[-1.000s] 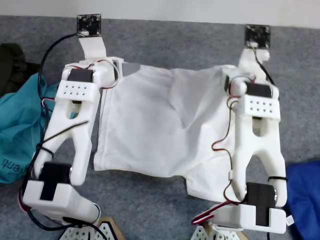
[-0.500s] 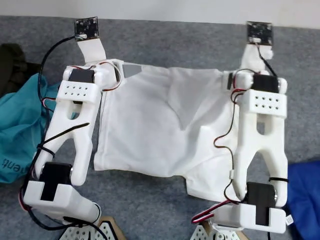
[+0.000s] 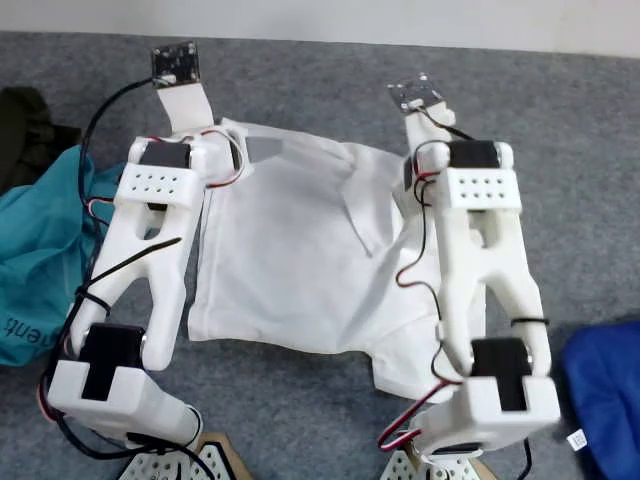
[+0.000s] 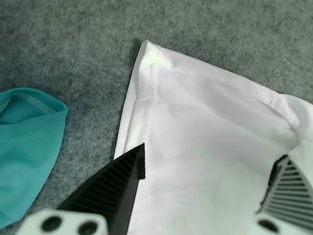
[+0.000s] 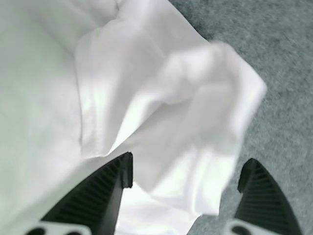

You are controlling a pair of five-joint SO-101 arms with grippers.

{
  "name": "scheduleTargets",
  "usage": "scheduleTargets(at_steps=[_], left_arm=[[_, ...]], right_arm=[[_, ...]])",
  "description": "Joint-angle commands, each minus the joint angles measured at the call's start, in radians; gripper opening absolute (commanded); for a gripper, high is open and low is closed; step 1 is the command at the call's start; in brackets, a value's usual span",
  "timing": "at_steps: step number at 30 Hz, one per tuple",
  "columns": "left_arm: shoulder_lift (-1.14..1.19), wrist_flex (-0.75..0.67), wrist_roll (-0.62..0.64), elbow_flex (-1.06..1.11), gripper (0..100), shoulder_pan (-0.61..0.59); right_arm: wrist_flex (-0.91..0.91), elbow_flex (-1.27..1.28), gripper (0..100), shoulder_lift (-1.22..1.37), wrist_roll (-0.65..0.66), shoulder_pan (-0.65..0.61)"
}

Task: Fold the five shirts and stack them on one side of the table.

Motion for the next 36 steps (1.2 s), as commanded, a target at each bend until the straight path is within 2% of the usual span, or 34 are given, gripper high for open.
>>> scheduleTargets(at_steps=[1,6,10,13,16,21,25,29,36], left_arm=[[-0.005,0.0,0.011,-0.005,39,-0.001],[-0.005,0.0,0.011,-0.004,39,-0.001],[-0.005,0.0,0.011,0.018,39,0.001],[-0.004,-0.009,0.011,0.038,39,0.001],[-0.004,-0.094,0.011,0.093,39,0.001],[-0.005,-0.233,0.011,0.189,39,0.001],[-0.005,-0.288,0.018,0.236,39,0.001],[-0.005,-0.33,0.074,0.257,39,0.001],[-0.005,-0.328,0.08,0.263,39,0.001]], right_arm=[[0.019,-0.101,33.7,0.031,0.031,0.015],[0.054,-0.105,33.7,0.059,0.014,-0.025],[0.051,-0.105,33.6,0.062,-0.104,-0.071],[0.044,-0.104,33.6,0.065,-0.247,-0.099],[0.004,-0.059,33.5,0.07,-0.365,-0.128],[-0.179,0.096,31.0,0.097,-0.491,-0.14],[-0.255,0.16,22.4,0.099,-0.52,-0.139],[-0.259,0.159,21.8,0.099,-0.526,-0.137],[-0.249,0.136,21.8,0.096,-0.525,-0.113]])
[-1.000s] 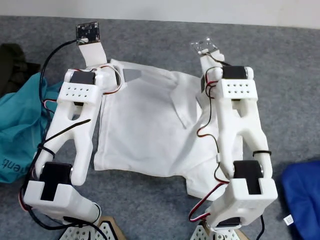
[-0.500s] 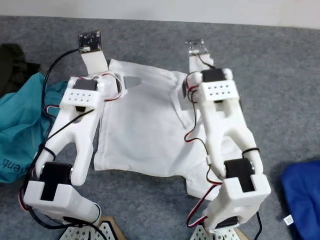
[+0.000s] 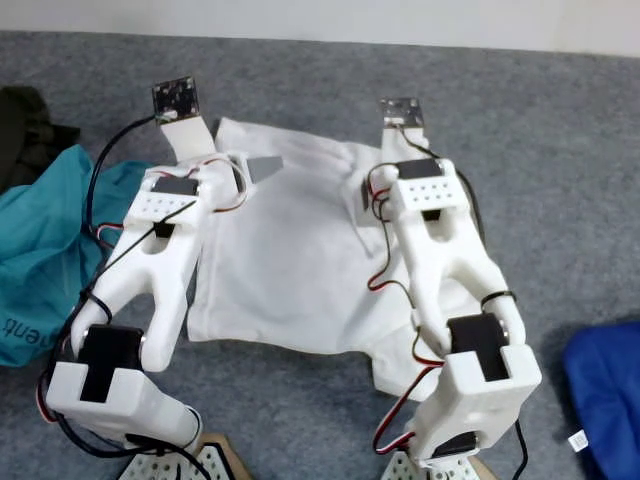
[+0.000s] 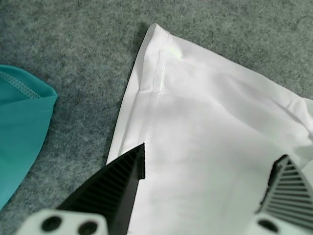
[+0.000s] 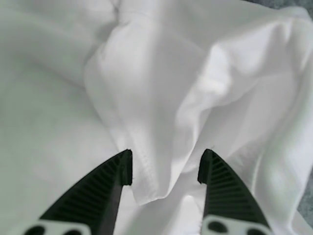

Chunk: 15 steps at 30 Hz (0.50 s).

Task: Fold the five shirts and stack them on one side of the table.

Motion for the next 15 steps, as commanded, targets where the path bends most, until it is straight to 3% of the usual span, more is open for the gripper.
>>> scheduleTargets(at_steps=[1,15], left_arm=[[-0.005,-0.017,0.008,-0.004,39,0.001],[-0.004,-0.017,0.008,-0.004,39,0.007]], right_arm=[[0.002,-0.005,21.8,-0.016,-0.005,0.002],[-0.07,0.088,21.3,-0.005,-0.002,0.002]])
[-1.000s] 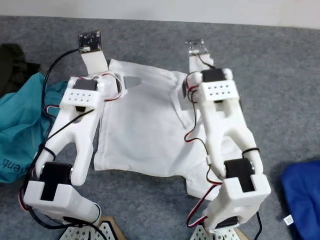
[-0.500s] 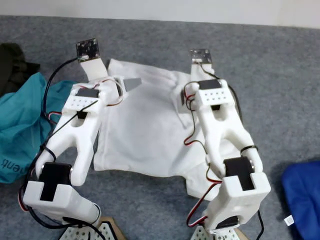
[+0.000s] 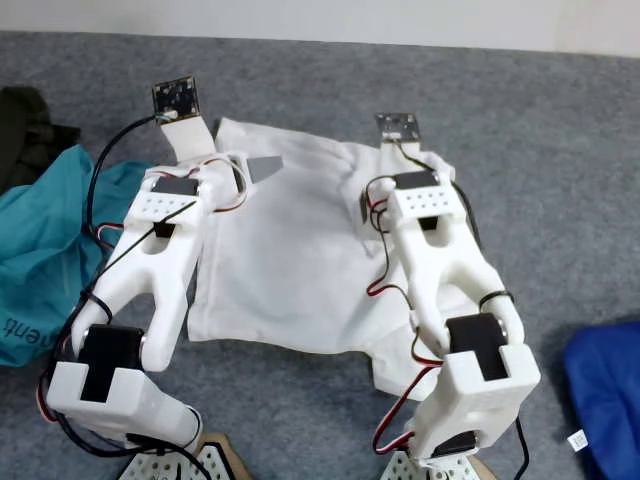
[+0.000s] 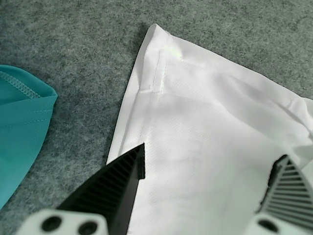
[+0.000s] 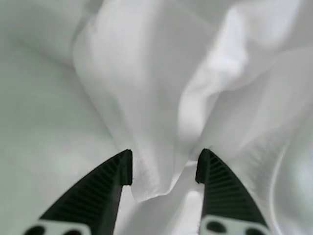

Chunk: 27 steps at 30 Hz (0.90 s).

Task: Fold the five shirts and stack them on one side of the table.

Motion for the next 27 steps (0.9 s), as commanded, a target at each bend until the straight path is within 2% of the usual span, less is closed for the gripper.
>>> scheduleTargets(at_steps=[1,4,9,14,21,26,27], left_arm=[[-0.004,-0.015,0.008,-0.002,39,0.012],[-0.004,-0.018,0.008,0.016,39,0.018],[-0.004,-0.018,0.008,0.015,39,0.016],[-0.004,-0.018,0.008,0.015,39,0.016],[-0.004,-0.018,0.008,0.016,39,0.016],[-0.004,-0.025,0.008,0.016,39,0.016],[-0.004,-0.044,0.008,0.022,39,0.015]], right_arm=[[-0.013,-0.002,21.3,-0.005,-0.002,0.012],[-0.012,0.004,21.1,-0.005,-0.006,0.012],[0.038,0.001,14.6,-0.015,-0.005,0.005],[0.074,0.002,14.6,-0.012,-0.003,-0.027],[0.036,0.005,13.9,-0.005,-0.008,-0.024],[0.008,0.007,0.1,0.004,-0.009,-0.019],[0.013,0.005,0.9,0.018,-0.009,-0.018]])
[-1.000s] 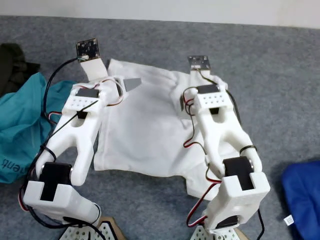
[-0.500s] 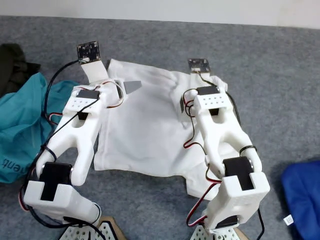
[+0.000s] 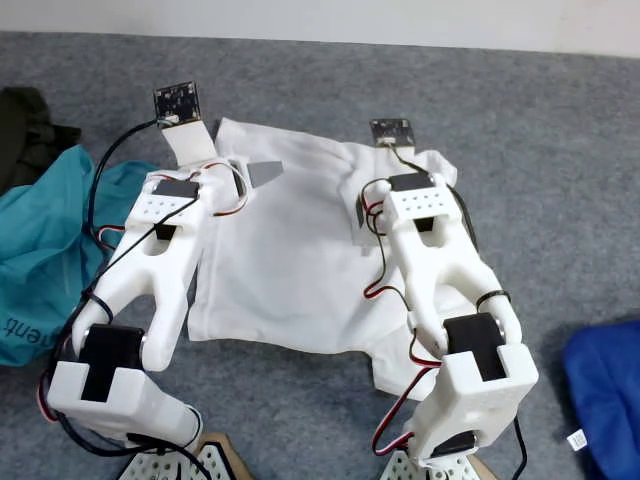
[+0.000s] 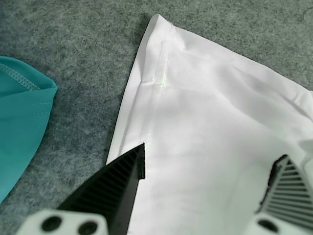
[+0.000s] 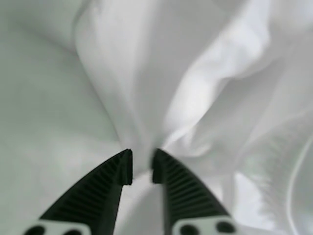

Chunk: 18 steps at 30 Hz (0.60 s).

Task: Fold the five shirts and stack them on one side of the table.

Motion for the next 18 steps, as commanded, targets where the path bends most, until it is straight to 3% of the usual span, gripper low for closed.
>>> scheduleTargets(at_steps=[1,18], left_arm=[[-0.004,-0.058,0.008,0.005,39,0.013],[-0.004,-0.11,0.008,0.028,39,0.012]], right_arm=[[-0.013,-0.007,1.9,0.027,-0.009,0.004],[-0.012,-0.007,0.5,-0.025,-0.011,0.051]])
